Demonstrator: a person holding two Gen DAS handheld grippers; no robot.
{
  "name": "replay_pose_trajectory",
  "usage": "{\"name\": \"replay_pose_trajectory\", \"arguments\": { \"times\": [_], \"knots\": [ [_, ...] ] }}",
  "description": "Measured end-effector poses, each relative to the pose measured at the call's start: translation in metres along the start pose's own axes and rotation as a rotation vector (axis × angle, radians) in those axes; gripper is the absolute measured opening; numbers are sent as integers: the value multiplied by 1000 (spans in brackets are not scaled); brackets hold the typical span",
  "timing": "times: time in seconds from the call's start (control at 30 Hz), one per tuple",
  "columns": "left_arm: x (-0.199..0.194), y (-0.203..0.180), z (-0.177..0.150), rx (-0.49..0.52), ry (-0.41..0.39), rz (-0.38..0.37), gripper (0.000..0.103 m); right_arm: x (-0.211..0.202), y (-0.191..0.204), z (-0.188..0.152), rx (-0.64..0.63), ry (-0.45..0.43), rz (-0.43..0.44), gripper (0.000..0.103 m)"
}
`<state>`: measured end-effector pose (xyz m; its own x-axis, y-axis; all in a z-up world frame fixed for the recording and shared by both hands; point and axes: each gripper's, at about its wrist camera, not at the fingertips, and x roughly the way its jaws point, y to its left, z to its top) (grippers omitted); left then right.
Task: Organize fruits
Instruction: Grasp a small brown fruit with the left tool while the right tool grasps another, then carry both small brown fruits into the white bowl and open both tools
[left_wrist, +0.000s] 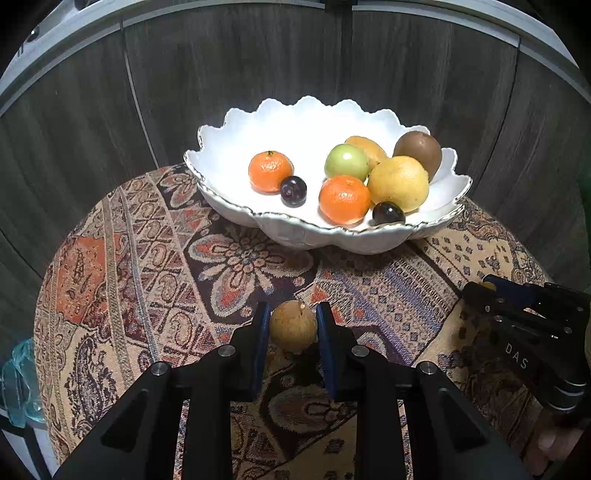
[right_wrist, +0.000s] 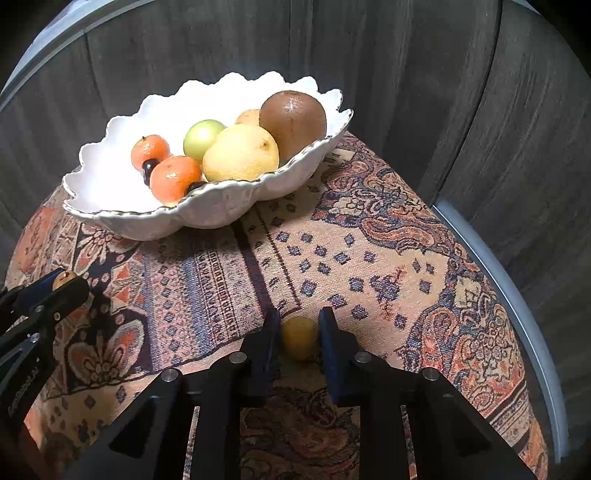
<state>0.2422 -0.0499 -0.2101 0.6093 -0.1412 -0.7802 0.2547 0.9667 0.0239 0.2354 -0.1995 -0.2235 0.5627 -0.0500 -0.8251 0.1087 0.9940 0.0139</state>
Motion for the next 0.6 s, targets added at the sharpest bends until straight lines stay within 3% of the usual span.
{"name": "replay_pose_trajectory", "arguments": {
  "times": [0.6],
  "knots": [
    [-48, -10, 47, 12, -98, -33, 26, -76, -5, 52, -34, -166, 53, 23]
  ]
}}
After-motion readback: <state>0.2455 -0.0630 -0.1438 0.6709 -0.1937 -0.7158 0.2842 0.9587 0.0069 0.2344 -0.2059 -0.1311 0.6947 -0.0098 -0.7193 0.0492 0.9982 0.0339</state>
